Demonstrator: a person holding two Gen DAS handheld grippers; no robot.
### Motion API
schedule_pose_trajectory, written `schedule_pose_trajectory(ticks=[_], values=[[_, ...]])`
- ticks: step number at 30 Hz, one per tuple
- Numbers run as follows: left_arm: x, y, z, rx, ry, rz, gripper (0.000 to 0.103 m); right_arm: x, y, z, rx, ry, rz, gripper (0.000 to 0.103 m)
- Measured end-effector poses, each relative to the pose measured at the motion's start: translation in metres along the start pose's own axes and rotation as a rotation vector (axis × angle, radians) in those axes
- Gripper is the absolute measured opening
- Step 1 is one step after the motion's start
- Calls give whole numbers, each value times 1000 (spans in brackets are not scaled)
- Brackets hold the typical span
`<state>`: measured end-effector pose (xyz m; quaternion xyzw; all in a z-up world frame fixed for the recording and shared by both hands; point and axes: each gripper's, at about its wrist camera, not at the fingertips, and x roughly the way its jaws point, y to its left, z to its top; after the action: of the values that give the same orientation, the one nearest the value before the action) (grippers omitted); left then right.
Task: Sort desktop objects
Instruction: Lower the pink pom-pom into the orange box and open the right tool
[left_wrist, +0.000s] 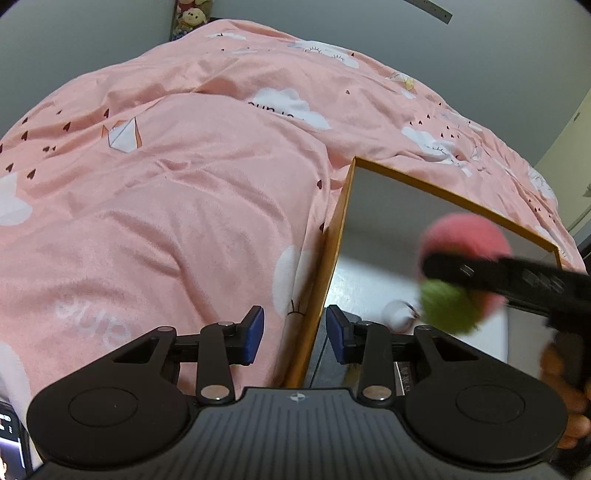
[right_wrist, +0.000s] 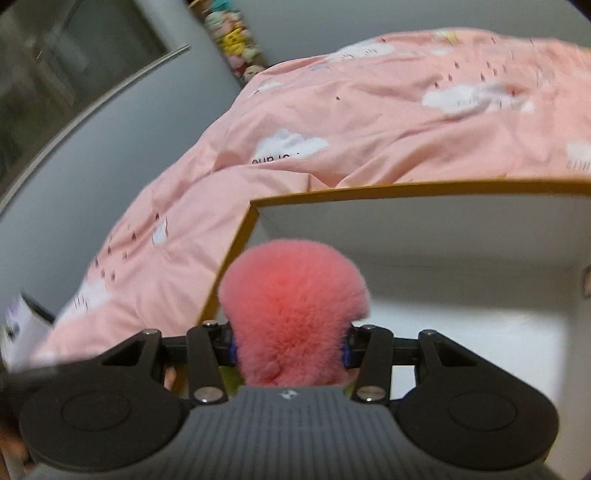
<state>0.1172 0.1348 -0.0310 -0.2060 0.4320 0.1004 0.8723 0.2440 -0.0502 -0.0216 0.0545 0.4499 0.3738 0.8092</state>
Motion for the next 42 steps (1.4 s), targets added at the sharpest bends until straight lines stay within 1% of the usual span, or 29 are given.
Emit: schedule_pose_trajectory(ticks=[2, 5, 8, 12, 18, 23, 30, 33, 35, 36, 39, 40, 42], values=[[1, 2, -2, -8, 6, -3, 42, 16, 5, 1, 28, 10, -19, 49], [3, 3, -5, -8, 14, 1, 42, 30, 10, 0, 53, 32, -12, 49], [4, 1, -6, -1, 16, 7, 42, 40, 16, -1, 17, 56, -41, 50], [5, 1, -6, 5, 0, 8, 42, 51, 18, -2, -28, 78, -82, 51], [9, 4, -5, -1, 6, -4, 42, 61, 19, -3, -46, 111, -84, 54], [10, 3, -7, -1, 10, -9, 42, 63, 21, -6, -68, 117, -87, 55], [6, 0, -8, 11, -9, -6, 44, 54, 21, -4, -74, 99, -78, 55], [2, -2, -7, 19, -28, -5, 45, 46, 27, -5, -108, 74, -87, 55], [-2, -5, -8, 29, -46, -3, 48, 40, 30, -6, -137, 52, -98, 55], [-4, -6, -8, 32, -54, -1, 48, 36, 32, -7, -155, 40, -104, 56], [-9, -11, -10, 42, -76, 8, 49, 24, 39, -12, -210, 4, -118, 59], [-11, -12, -11, 50, -84, 13, 49, 20, 40, -14, -226, -9, -119, 62], [-15, -16, -13, 73, -102, 26, 50, 9, 41, -17, -241, -39, -122, 64]])
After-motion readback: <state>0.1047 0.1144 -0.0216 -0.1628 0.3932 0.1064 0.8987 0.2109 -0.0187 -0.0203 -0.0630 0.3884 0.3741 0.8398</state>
